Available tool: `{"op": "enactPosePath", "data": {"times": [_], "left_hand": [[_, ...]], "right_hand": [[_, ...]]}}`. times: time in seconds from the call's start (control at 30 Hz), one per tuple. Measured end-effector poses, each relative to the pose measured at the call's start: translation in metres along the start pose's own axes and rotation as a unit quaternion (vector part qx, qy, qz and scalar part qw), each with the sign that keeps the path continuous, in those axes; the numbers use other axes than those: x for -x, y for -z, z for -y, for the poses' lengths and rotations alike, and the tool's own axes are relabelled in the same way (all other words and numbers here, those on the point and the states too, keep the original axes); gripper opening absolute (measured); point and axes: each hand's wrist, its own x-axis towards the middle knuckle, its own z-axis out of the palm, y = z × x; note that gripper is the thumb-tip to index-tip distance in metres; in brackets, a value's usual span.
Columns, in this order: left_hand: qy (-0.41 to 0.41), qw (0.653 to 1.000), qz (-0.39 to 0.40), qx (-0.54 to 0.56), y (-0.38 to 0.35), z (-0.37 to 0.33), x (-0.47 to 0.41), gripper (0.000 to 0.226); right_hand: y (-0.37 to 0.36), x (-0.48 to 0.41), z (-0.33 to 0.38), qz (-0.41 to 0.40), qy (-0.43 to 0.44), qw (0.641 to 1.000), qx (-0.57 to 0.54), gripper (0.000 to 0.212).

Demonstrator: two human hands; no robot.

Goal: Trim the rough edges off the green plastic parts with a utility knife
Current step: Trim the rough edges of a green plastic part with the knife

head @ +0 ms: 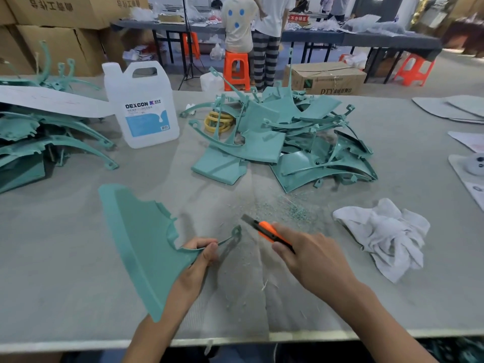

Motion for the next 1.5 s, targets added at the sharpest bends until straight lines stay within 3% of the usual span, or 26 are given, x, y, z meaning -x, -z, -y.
{"op": "enactPosePath", "data": {"times": [0.4, 0.6, 0.77, 1.0, 1.23, 1.5], "left_hand": [[0.01, 1.0, -0.017, 0.012, -0.006, 0.001, 0.001, 0.01], [0.006, 1.0, -0.017, 0.023, -0.006, 0.002, 0.0, 0.006], [-0.005, 1.0, -0.004, 0.0, -0.003, 0.002, 0.001, 0.01], [-0.013, 1.0, -0.018, -0.013, -0.003, -0.008, 0.005, 0.005], [-0.03, 0.999, -0.018, -0.039, -0.002, -0.025, 0.012, 0.015], [0.004, 0.999, -0.01, -0.048, 0.002, -0.026, 0.012, 0.008]], "right_hand": [[-0.004, 0.002, 0.009, 0.002, 0.021, 0.999, -0.043, 0.045], [-0.007, 0.003, -0.005, -0.029, -0.036, 0.994, -0.101, 0.04], [-0.023, 0.009, -0.001, 0.032, -0.037, 0.994, -0.095, 0.03], [-0.021, -0.001, -0.009, 0.024, -0.01, 0.993, -0.113, 0.034], [-0.02, -0.014, -0.029, 0.085, -0.029, 0.982, -0.168, 0.027], [-0.017, -0.017, -0.034, 0.075, 0.021, 0.984, -0.163, 0.041]]}}
